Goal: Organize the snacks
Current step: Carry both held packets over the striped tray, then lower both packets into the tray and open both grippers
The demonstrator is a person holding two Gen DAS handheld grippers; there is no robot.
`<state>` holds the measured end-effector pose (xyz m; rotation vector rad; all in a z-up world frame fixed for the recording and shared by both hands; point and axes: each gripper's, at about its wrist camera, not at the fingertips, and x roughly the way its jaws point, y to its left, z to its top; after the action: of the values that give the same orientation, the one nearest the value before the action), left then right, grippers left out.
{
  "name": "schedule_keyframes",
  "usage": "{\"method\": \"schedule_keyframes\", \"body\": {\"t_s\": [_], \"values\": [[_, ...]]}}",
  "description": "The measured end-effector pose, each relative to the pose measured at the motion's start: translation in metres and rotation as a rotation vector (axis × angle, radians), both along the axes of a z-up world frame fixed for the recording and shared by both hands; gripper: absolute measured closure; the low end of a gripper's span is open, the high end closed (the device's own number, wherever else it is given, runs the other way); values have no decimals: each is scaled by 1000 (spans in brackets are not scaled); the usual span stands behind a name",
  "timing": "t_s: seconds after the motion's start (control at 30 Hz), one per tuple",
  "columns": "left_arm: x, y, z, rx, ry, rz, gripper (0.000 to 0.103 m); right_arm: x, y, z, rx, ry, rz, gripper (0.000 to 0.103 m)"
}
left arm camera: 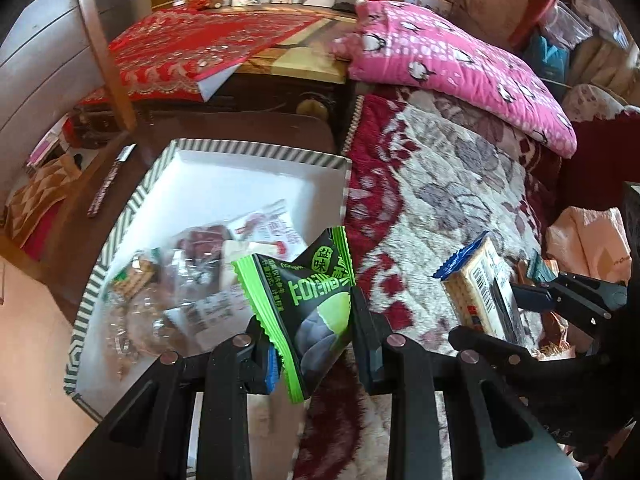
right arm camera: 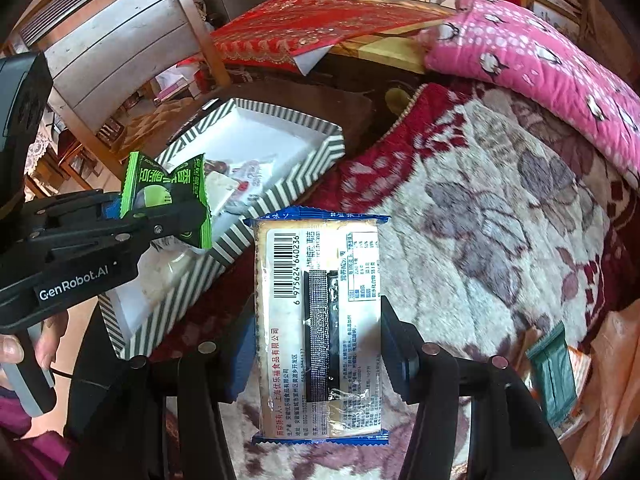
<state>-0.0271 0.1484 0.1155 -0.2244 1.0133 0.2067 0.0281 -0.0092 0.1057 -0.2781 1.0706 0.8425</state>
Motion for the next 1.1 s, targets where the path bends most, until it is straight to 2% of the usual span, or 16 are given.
{"method": "schedule_keyframes", "body": {"t_s": [0.67, 1.1], "values": [[-45, 87, 5, 3, -11, 171, 75, -10, 83, 14, -32, -64, 110, 44], [-52, 104, -6, -8, 11, 206, 75, -10, 122, 13, -62, -74, 179, 44]]}}
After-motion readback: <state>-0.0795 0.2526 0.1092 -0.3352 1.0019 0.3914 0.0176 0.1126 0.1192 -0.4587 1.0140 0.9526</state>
